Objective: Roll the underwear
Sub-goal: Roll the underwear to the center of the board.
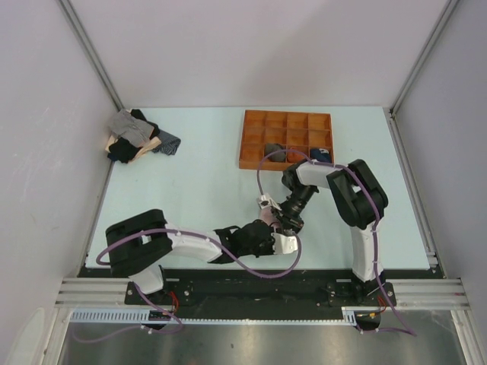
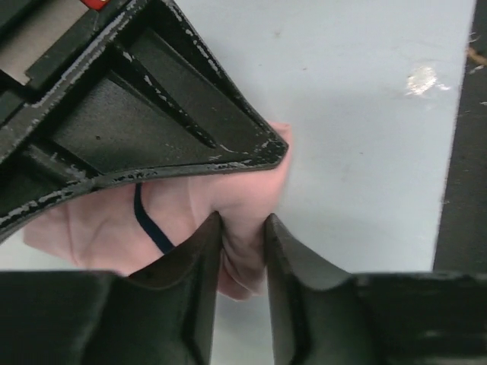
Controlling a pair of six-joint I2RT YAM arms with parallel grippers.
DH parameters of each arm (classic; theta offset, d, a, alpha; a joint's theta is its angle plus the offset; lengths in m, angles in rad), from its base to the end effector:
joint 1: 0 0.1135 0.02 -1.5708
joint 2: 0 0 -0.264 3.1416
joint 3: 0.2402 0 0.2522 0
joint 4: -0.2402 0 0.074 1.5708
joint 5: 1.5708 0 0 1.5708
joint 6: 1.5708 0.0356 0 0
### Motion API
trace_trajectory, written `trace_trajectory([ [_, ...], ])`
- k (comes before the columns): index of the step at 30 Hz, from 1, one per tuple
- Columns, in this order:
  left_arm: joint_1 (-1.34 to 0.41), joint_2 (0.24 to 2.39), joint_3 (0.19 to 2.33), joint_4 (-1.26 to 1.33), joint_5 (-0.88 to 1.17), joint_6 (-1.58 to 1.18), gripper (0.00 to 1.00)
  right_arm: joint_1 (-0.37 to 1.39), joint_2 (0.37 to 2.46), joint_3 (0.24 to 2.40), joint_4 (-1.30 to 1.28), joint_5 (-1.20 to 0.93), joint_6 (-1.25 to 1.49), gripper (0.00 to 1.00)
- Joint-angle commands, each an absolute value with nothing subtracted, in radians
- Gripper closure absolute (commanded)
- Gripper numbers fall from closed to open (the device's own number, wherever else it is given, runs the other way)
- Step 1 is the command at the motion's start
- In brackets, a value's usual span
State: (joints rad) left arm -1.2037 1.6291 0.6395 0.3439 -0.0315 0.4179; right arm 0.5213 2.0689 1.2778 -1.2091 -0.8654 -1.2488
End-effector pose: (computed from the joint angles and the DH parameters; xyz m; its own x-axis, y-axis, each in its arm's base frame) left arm 0.1114 -0.2866 0.1393 0.1776 0.6684 -0.7223 0.9320 0.1214 0.3415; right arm 0.2645 0.1832 0.1251 -0.2040 -0.8264 -0.5249 -0.7631 -0.2016 0.6140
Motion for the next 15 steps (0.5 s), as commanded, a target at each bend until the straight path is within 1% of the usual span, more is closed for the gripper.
trace_trajectory([
  [1,-1.204,1.664,0.664,0.229,-0.140,0.405,0.74,0.512,2.045,1.298,-1.267,-0.905,-1.278,0.83],
  [2,-1.203,1.670,0.664,0.221,-0.120,0.397,0.79,0.505,2.031,1.298,-1.267,-0.907,-1.278,0.80],
  [3,-1.201,1.672,0.669,0.212,-0.114,0.385,0.88,0.502,2.023,1.298,-1.263,-0.908,-1.275,0.78],
  [4,-1.192,1.671,0.672,0.190,-0.098,0.359,0.90,0.494,2.013,1.298,-1.256,-0.907,-1.269,0.76],
  [5,-1.181,1.667,0.675,0.178,-0.080,0.336,0.92,0.480,1.999,1.298,-1.249,-0.904,-1.246,0.70],
  [6,-1.164,1.663,0.680,0.166,-0.013,0.310,0.95,0.470,1.967,1.299,-1.218,-0.888,-1.220,0.66],
  [8,-1.112,1.640,0.670,0.158,0.064,0.252,0.96,0.425,1.924,1.296,-1.186,-0.871,-1.169,0.57],
  [9,-1.094,1.629,0.649,0.164,0.162,0.236,0.96,0.407,1.875,1.293,-1.148,-0.868,-1.155,0.55],
  [10,-1.047,1.623,0.646,0.172,0.204,0.198,0.97,0.387,1.852,1.292,-1.129,-0.868,-1.138,0.53],
  [11,-1.020,1.618,0.646,0.169,0.256,0.184,0.97,0.365,1.829,1.290,-1.106,-0.865,-1.117,0.52],
  [12,-0.994,1.626,0.653,0.158,0.362,0.173,0.96,0.339,1.777,1.279,-1.063,-0.848,-1.092,0.52],
  [13,-0.936,1.637,0.663,0.147,0.423,0.152,0.96,0.325,1.749,1.270,-1.046,-0.844,-1.089,0.52],
  [15,-0.885,1.692,0.716,0.086,0.524,0.140,0.96,0.311,1.685,1.238,-0.990,-0.833,-1.091,0.51],
])
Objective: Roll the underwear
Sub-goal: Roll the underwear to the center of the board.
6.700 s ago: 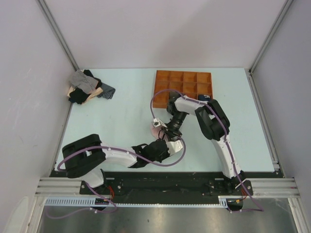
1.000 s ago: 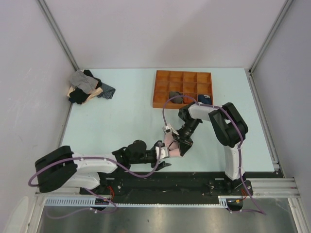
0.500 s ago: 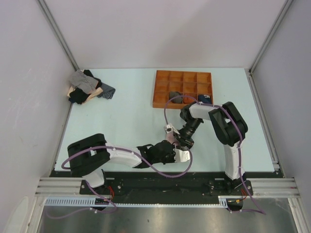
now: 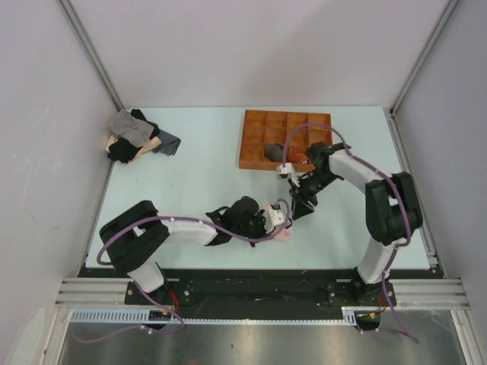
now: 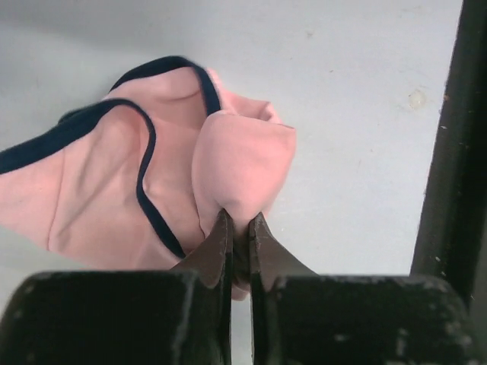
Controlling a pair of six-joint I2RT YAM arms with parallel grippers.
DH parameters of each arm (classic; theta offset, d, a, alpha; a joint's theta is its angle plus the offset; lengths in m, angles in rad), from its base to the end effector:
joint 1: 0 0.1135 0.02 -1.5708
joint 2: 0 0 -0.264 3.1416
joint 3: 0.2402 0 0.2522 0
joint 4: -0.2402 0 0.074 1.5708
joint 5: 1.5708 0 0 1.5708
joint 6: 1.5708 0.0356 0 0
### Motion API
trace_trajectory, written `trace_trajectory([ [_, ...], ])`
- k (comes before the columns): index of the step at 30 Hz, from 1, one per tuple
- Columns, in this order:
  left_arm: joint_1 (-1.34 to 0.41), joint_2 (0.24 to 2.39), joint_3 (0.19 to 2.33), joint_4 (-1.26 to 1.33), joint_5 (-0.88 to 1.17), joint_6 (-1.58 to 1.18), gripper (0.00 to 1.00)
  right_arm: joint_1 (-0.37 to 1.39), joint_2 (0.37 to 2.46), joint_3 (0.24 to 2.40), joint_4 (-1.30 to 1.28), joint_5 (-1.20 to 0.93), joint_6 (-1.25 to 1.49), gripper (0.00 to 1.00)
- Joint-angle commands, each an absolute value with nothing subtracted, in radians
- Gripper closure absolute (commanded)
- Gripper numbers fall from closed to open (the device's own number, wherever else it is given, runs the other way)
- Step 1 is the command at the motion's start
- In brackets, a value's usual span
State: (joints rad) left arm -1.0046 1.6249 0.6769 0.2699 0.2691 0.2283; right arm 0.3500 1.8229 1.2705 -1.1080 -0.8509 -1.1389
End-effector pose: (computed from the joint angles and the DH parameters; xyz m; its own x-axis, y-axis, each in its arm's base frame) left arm 0.1584 -0.2669 0.1452 -0.1185 0.5932 -0.7963 0.9768 0.2137 0.0138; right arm 0.2887 0.1339 0.1946 -0.2437 -0.7264 -0.6426 -0.9179 -0.0412 0.3947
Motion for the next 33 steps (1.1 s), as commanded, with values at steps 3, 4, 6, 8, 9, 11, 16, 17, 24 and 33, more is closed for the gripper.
trace_trajectory([
  [3,-0.804,1.775,0.817,-0.025,0.704,0.129,0.96,0.316,1.556,1.151,-0.939,-0.859,-1.138,0.49],
  [4,-0.772,1.843,0.845,-0.053,0.769,0.118,0.96,0.330,1.486,1.088,-0.928,-0.870,-1.196,0.47],
  [6,-0.747,1.911,0.924,-0.139,0.820,0.117,0.96,0.366,1.413,1.011,-0.867,-0.850,-1.248,0.43],
  [8,-0.718,2.009,0.966,-0.184,0.862,0.112,0.95,0.457,1.312,0.888,-0.790,-0.803,-1.278,0.37],
  [9,-0.710,2.040,1.004,-0.222,0.870,0.112,0.93,0.489,1.281,0.847,-0.696,-0.740,-1.282,0.34],
  [11,-0.698,2.101,1.034,-0.250,0.885,0.109,0.92,0.595,1.211,0.736,-0.594,-0.672,-1.289,0.27],
  [16,-0.684,2.152,1.077,-0.264,0.905,0.084,0.89,0.707,1.265,0.677,-0.359,-0.484,-1.253,0.26],
  [17,-0.683,2.158,1.083,-0.267,0.905,0.083,0.88,0.733,1.279,0.666,-0.330,-0.435,-1.259,0.26],
  [24,-0.673,2.174,1.100,-0.244,0.920,0.048,0.85,0.801,1.393,0.641,-0.229,-0.301,-1.249,0.34],
  [33,-0.658,1.732,0.763,0.285,0.689,-0.150,0.53,0.733,1.443,0.712,-0.409,-0.452,-1.204,0.80],
])
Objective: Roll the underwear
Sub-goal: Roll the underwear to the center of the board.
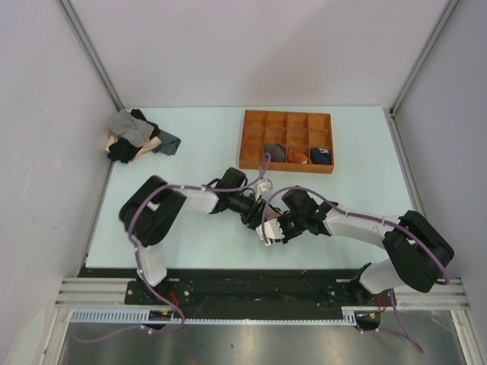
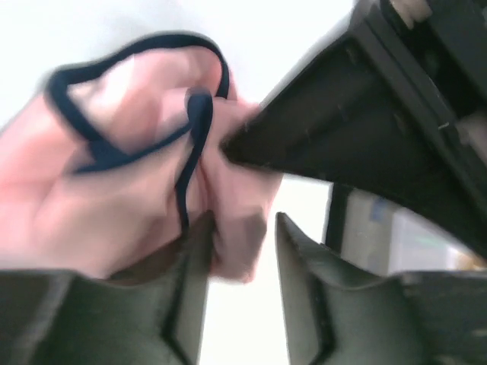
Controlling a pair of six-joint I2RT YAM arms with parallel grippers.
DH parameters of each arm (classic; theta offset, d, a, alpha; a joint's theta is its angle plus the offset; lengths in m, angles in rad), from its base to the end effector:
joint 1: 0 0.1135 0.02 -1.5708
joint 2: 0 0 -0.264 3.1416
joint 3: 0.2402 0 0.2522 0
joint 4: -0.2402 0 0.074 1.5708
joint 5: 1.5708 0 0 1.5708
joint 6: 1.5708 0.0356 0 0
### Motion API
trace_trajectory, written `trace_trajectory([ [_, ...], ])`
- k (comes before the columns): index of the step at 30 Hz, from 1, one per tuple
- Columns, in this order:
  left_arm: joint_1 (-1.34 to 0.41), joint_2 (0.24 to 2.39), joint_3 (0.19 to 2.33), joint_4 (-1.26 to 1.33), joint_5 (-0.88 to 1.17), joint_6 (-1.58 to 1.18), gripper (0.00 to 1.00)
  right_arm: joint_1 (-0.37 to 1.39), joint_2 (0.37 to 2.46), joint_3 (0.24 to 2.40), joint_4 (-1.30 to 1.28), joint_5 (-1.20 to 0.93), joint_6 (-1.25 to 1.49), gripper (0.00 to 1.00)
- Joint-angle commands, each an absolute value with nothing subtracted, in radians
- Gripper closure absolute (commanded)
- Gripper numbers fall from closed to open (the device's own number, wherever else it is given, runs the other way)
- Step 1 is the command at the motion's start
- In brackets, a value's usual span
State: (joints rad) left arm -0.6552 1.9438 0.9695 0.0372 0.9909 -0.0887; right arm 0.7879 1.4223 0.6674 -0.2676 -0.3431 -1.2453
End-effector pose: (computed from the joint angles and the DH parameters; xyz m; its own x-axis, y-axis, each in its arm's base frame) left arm 0.2664 -0.2422 0.1150 -0.7008 0.4773 -0.5301 0.6672 0.1756 -0.7239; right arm 0.1724 0.1903 0.1587 0.5572 -0.7050 -0.4387 -0.8234 -0.4005 -0.4021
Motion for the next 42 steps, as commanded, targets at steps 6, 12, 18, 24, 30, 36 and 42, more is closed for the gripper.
trace_trajectory([
  [6,-0.692,1.381,0.434,0.590,0.514,-0.079,0.39,0.629,1.612,0.926,-0.757,-0.708,-1.206,0.80],
  [12,-0.957,1.160,0.298,0.583,0.231,0.208,0.28,0.591,1.881,1.170,-1.060,-0.847,-1.164,0.79],
  [18,-1.100,1.239,0.382,0.448,0.075,0.351,0.27,0.517,2.065,1.273,-1.308,-0.934,-1.291,0.78],
  [24,-1.164,1.448,0.555,0.319,0.017,0.478,0.27,0.491,2.082,1.275,-1.330,-0.937,-1.304,0.78],
  [30,-1.180,1.563,0.644,0.285,-0.015,0.523,0.33,0.482,2.098,1.275,-1.332,-0.937,-1.308,0.78],
  [36,-1.180,1.612,0.695,0.212,0.057,0.519,0.55,0.479,2.108,1.275,-1.316,-0.930,-1.295,0.77],
  [42,-1.174,1.670,0.781,0.085,0.159,0.506,0.84,0.462,2.057,1.275,-1.301,-0.919,-1.266,0.71],
])
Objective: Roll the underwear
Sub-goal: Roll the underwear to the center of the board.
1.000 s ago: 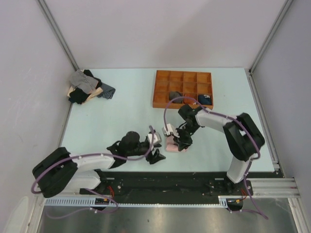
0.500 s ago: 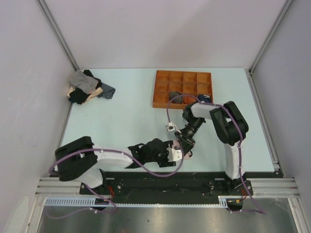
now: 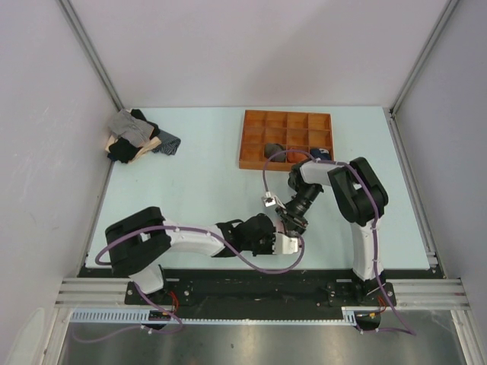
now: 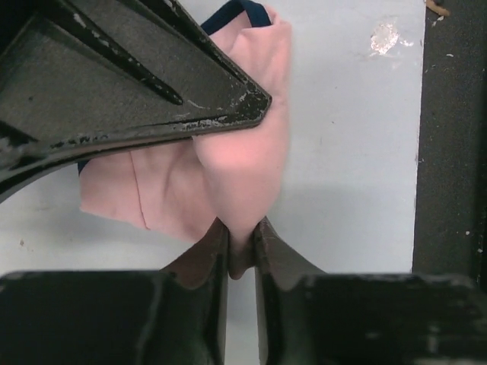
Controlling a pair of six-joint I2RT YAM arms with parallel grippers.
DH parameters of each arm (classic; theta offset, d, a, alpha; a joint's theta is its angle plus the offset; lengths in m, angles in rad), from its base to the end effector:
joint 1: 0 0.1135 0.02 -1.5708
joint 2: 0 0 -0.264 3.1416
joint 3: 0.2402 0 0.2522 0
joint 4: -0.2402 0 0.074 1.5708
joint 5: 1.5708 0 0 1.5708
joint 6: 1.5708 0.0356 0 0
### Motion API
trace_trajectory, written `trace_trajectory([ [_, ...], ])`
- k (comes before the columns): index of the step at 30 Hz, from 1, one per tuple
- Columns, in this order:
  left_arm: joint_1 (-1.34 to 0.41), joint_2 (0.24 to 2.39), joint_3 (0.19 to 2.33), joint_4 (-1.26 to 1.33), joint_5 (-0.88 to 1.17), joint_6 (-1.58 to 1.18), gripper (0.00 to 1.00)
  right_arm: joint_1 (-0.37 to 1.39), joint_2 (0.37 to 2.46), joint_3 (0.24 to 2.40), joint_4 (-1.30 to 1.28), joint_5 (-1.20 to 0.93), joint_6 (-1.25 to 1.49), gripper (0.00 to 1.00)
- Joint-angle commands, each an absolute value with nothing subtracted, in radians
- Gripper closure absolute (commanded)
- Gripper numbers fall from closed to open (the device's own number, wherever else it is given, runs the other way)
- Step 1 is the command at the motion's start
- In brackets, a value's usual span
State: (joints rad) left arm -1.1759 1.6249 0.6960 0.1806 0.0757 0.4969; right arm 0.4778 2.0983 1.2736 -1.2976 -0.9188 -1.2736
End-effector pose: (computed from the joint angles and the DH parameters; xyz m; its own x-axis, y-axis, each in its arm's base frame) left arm 0.1165 -0.2865 0.1423 0.2188 0.7106 -0.6688 0.9526 -0.0071 0.3041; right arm 0.2651 0.1691 0.1210 -0.3083 -0.8130 -0.4939 -0.6966 -0.1606 0.6993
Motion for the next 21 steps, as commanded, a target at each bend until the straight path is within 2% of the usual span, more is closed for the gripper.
trace_trajectory([
  [1,-1.169,1.686,0.799,0.059,0.173,0.502,0.85,0.440,2.036,1.275,-1.301,-0.917,-1.264,0.69],
  [6,-1.112,1.749,0.862,-0.070,0.296,0.460,0.91,0.303,1.828,1.267,-1.195,-0.893,-1.155,0.53],
  [11,-1.029,1.798,0.926,-0.178,0.435,0.408,0.91,0.099,1.660,1.241,-1.102,-0.910,-1.130,0.47],
  [17,-0.937,1.975,1.152,-0.443,0.618,0.364,0.94,0.023,1.432,1.094,-1.083,-0.972,-1.405,0.40],
  [18,-0.922,2.009,1.240,-0.493,0.647,0.362,0.94,0.026,1.402,1.066,-1.075,-0.988,-1.458,0.38],
  [19,-0.916,2.093,1.285,-0.594,0.684,0.351,0.93,0.031,1.340,1.002,-1.078,-1.018,-1.562,0.31],
  [21,-0.894,2.181,1.415,-0.694,0.715,0.327,0.92,0.079,1.277,0.942,-1.065,-1.028,-1.643,0.28],
])
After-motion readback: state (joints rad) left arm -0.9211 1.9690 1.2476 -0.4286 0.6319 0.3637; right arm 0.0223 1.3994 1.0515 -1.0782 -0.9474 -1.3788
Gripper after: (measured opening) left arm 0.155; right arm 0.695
